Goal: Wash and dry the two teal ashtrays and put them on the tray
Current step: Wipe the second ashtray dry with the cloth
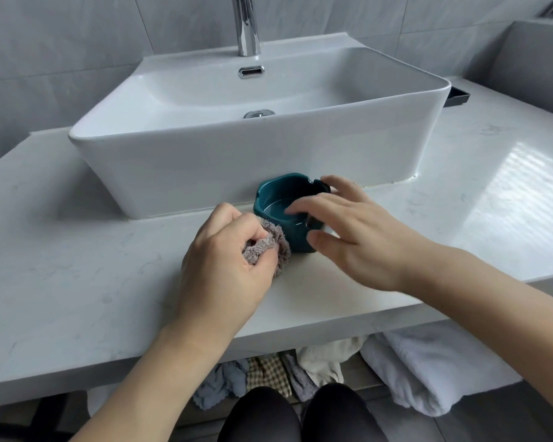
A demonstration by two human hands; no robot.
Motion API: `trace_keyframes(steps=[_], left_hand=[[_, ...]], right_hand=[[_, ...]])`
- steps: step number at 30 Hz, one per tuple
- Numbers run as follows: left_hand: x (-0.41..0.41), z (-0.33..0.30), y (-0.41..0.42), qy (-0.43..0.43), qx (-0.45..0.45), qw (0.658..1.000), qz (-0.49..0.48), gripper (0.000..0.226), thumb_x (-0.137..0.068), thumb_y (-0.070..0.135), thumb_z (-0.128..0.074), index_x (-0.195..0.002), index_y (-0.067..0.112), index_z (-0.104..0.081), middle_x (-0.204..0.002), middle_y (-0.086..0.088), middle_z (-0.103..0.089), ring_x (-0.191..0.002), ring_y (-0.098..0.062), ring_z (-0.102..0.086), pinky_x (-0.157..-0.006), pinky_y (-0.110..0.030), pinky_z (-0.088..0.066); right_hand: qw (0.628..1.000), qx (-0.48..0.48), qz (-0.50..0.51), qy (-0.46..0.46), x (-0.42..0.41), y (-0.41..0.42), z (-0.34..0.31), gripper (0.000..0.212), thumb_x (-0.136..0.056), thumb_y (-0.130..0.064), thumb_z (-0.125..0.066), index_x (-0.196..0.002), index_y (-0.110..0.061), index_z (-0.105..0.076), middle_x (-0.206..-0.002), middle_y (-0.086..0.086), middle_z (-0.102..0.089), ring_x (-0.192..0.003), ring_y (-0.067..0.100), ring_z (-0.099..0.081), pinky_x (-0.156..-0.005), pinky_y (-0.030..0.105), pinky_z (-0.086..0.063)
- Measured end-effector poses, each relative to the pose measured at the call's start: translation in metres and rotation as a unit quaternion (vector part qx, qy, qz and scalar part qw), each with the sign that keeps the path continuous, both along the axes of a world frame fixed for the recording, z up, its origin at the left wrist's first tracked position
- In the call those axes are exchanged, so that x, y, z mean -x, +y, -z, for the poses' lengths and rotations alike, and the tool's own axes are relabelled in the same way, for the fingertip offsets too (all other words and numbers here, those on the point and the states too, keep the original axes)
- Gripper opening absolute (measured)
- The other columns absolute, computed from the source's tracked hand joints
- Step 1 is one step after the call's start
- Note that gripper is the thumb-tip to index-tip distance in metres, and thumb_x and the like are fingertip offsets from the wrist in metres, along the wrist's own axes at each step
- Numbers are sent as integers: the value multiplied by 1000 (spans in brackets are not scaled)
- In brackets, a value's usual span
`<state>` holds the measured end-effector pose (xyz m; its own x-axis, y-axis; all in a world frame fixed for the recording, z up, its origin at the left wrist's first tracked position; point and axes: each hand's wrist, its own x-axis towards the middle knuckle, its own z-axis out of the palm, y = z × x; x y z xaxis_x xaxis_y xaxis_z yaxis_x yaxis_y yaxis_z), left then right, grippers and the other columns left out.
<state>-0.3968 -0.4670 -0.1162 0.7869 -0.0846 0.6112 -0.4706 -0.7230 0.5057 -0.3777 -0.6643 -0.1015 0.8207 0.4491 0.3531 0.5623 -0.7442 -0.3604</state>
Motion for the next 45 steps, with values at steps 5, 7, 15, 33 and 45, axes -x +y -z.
trace_keyframes(steps=[5, 7, 15, 33, 45], left_hand=[[0, -3, 1, 11, 36, 999, 7, 20, -76, 13, -79, -72, 16, -61, -82, 7, -54, -75, -14, -54, -66, -26, -44], [1, -3, -3, 1, 40, 999, 16, 18, -77, 14, -78, -73, 15, -61, -82, 6, -54, -76, -14, -54, -67, -24, -45], [-2, -1, -9, 37, -31, 999, -21, 28, -75, 13, -74, -68, 17, -47, -78, 4, -48, -70, -22, -49, -58, -40, -47], [-14, -17, -10, 69, 59, 996, 12, 20, -78, 18, -77, -73, 19, -58, -82, 5, -56, -73, -13, -55, -68, -27, -46], [-2, -8, -24, -3, -59, 998, 10, 18, -75, 11, -75, -70, 14, -58, -77, 3, -48, -70, -21, -52, -57, -35, -46]], right_hand=[[999, 15, -45, 12, -16, -33, -4, 32, -94, -28, -49, -121, -13, -56, -132, 0, -53, -125, 19, -48, -106, 37, -37], [998, 19, -61, 10, -21, -32, 4, 27, -95, -24, -48, -116, -10, -57, -127, 3, -56, -123, 22, -49, -105, 38, -38], [996, -22, -82, 13, -22, -29, 7, 19, -93, -19, -53, -104, -6, -60, -104, -3, -58, -128, 23, -44, -105, 24, -35], [996, 56, 10, 72, -10, -39, -10, 26, -101, -19, -49, -126, -19, -53, -158, -6, -29, -138, 20, -40, -112, 32, -33], [997, 65, -28, 31, -18, -41, -7, 26, -98, -10, -53, -123, -10, -59, -134, 2, -57, -149, 17, -21, -116, 33, -29]])
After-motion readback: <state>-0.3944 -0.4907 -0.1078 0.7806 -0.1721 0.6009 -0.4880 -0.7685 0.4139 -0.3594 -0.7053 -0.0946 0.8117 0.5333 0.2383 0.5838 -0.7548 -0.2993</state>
